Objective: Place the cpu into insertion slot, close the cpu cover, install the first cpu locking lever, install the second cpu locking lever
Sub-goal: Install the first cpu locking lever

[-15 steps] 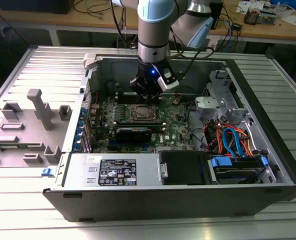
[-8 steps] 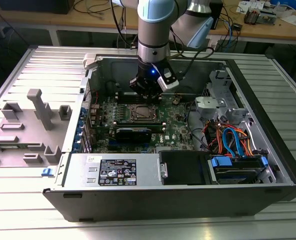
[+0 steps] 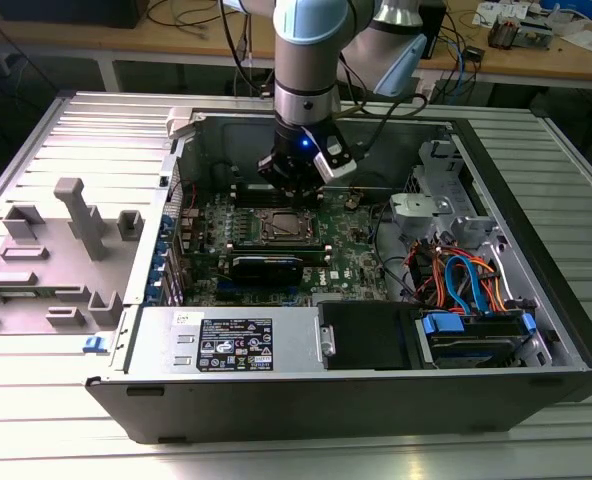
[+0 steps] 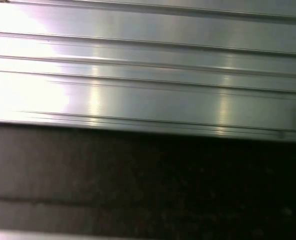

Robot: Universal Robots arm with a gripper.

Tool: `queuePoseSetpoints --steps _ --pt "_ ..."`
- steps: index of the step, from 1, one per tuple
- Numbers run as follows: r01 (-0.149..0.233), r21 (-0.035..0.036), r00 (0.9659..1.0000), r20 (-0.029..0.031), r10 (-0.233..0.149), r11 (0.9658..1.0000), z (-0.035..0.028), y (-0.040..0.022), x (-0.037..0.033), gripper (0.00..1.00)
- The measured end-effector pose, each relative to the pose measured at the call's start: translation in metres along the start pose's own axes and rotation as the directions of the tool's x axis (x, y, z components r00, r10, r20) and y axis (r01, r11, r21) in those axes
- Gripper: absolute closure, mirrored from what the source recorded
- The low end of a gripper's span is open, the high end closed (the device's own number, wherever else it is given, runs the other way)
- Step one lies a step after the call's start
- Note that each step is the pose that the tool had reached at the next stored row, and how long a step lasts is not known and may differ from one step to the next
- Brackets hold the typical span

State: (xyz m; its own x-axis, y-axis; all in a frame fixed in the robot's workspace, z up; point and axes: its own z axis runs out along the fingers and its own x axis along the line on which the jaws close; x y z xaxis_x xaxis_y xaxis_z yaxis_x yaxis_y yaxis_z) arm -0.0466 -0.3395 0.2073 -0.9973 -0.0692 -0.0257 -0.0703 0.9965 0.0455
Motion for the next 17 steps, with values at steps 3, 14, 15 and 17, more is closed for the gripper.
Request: queuePoseSetpoints --steps 3,14,15,17 --pt "0.0 -0.0002 1.0 0.0002 0.0 1.0 -0.0005 0.0001 0.0007 0.89" --pt "0.0 -0.0003 1.0 0.0003 0.0 1.0 -0.0007 0.0001 0.0023 0.89" --pt "0.0 -0.0002 1.0 0.0002 0.0 1.0 -0.0007 0.0001 0.0024 0.89" --pt "0.0 -0.0003 1.0 0.0002 0.0 1.0 -0.0007 -0.001 0.0024 0.89"
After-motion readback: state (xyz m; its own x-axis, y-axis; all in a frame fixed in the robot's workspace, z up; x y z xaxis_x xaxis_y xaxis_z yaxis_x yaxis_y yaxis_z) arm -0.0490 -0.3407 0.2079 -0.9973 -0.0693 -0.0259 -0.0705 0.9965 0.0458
